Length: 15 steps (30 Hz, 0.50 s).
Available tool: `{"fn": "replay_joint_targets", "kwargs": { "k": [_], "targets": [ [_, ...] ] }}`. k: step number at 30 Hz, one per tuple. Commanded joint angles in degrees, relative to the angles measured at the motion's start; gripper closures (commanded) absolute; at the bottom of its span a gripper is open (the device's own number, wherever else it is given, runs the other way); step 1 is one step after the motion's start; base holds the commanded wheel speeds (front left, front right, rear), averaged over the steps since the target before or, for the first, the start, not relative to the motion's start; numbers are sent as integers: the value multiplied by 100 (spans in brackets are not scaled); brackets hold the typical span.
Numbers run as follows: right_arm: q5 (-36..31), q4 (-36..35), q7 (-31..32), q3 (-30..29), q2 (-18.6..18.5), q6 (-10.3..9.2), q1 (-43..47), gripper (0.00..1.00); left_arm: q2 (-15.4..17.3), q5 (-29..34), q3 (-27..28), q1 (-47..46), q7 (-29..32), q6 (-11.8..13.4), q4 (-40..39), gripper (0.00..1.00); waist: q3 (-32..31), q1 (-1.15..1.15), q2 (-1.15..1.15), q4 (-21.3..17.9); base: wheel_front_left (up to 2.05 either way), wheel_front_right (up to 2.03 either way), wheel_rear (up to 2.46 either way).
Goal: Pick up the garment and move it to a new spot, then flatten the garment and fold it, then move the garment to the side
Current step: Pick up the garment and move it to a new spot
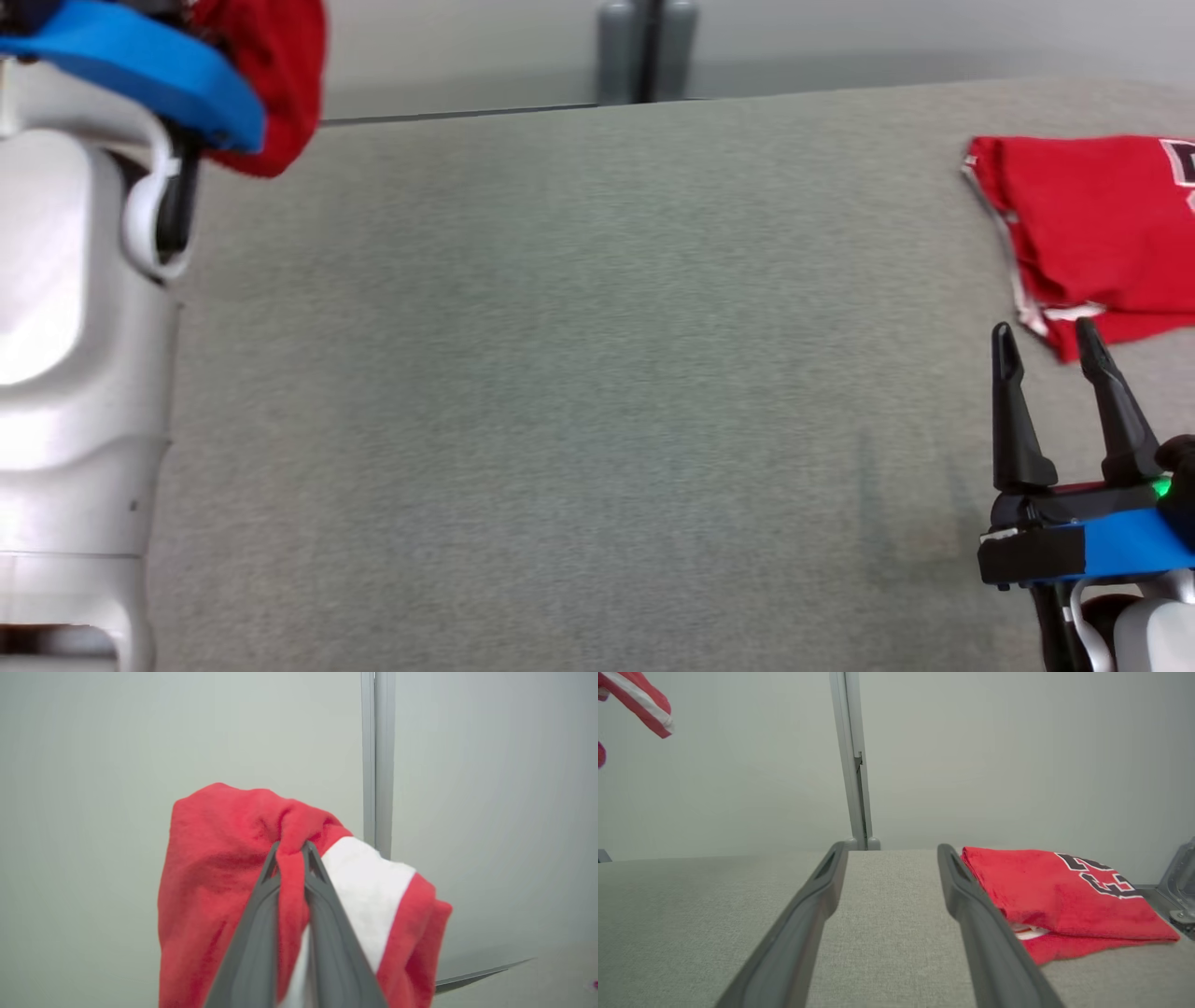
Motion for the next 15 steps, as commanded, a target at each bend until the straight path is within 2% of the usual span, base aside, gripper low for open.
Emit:
{"fn": "replay_joint_targets", "kwargs": {
  "k": [1,9,15],
  "targets": [
    [30,57,-63,-3,36,1,49,0,-94,-34,-146,-64,65,-10,-229,100,-127,1,0,-261,0,0,0],
    [292,434,-320,118,69,1,18,0,-401,-174,-673,234,328,-8,-967,100,-61,1,0,-914,0,0,0],
    [417,659,-478,153,69,1,3,0,-687,-256,-1123,840,315,-8,-1013,100,-20,1,0,-1113,0,0,0]
  ]
}}
